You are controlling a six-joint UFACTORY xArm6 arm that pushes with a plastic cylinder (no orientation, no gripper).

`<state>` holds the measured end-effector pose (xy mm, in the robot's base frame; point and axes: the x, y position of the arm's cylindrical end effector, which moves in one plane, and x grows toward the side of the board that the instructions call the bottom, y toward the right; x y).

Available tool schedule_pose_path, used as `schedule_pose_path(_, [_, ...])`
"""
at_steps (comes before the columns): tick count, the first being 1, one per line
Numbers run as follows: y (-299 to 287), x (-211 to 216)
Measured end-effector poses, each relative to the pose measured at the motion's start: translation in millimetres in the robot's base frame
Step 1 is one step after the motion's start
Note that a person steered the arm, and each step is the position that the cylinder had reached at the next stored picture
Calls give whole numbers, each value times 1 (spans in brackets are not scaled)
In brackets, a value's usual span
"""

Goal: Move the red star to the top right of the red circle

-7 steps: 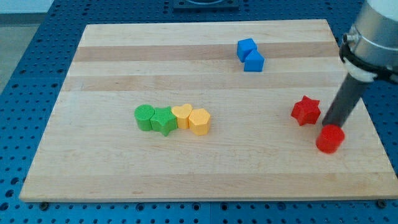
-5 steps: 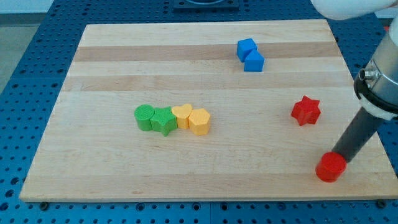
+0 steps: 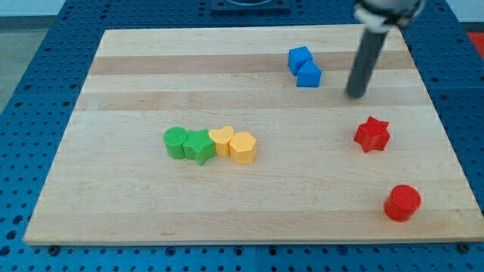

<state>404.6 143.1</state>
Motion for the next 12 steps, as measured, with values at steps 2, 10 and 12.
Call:
schedule_pose_path(2, [9,93])
schedule_pose_path(10, [10,37])
schedule_pose_path(12, [15,10])
